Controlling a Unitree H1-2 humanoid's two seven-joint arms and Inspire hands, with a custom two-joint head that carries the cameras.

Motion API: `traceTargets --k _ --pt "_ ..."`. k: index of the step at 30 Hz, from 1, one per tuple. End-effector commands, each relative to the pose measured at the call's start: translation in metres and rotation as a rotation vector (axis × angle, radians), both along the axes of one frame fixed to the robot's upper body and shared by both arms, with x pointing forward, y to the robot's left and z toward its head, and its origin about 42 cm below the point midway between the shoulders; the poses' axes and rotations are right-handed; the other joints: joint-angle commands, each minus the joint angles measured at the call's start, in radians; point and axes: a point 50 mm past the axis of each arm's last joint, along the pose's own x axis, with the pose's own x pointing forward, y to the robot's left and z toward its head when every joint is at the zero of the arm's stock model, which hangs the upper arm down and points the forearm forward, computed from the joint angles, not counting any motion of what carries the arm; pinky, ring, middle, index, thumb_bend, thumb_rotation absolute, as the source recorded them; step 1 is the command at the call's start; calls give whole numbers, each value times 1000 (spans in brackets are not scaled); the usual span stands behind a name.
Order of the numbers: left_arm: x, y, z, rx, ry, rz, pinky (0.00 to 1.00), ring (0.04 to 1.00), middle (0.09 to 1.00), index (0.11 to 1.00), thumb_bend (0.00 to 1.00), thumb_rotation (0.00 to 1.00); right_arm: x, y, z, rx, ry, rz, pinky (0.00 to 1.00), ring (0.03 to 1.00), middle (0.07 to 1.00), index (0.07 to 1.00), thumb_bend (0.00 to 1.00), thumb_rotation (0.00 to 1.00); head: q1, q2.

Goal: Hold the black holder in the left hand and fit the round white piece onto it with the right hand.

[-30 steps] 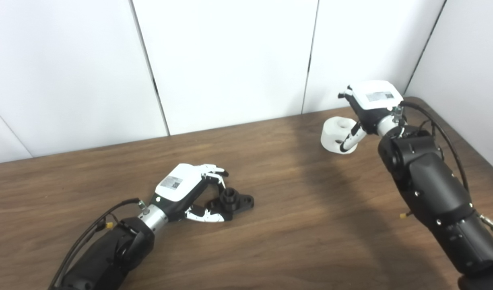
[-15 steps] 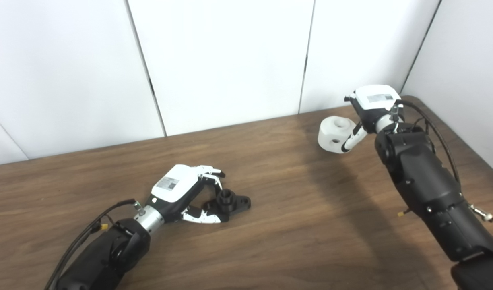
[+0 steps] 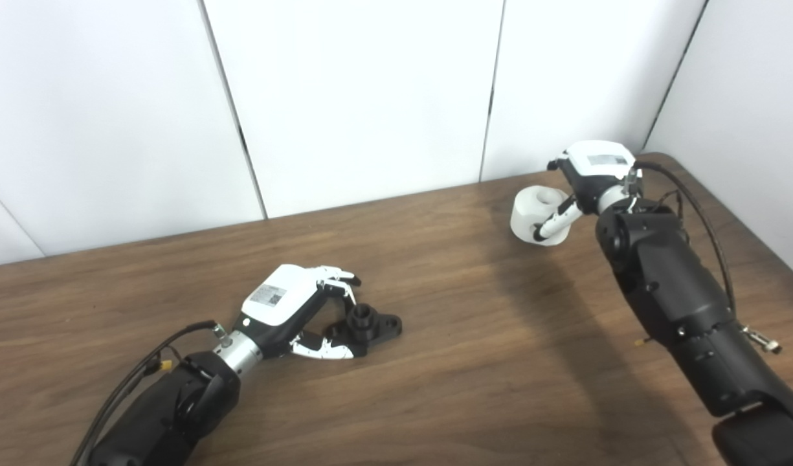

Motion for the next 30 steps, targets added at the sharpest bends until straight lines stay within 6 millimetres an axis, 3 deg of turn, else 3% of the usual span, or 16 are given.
traceTargets --k 1,11,30 --pt "-18 45 -40 215 122 45 704 818 797 488 524 59 9 -3 32 -4 -108 -20 860 914 933 816 906 393 -1 0" --pt "-19 46 -39 196 131 47 704 817 797 487 524 58 15 -1 22 42 -109 -24 871 912 920 774 882 334 8 5" --pt "-23 50 -38 206 125 40 684 809 793 487 524 57 15 -9 10 62 -96 -39 884 908 918 781 872 296 10 18"
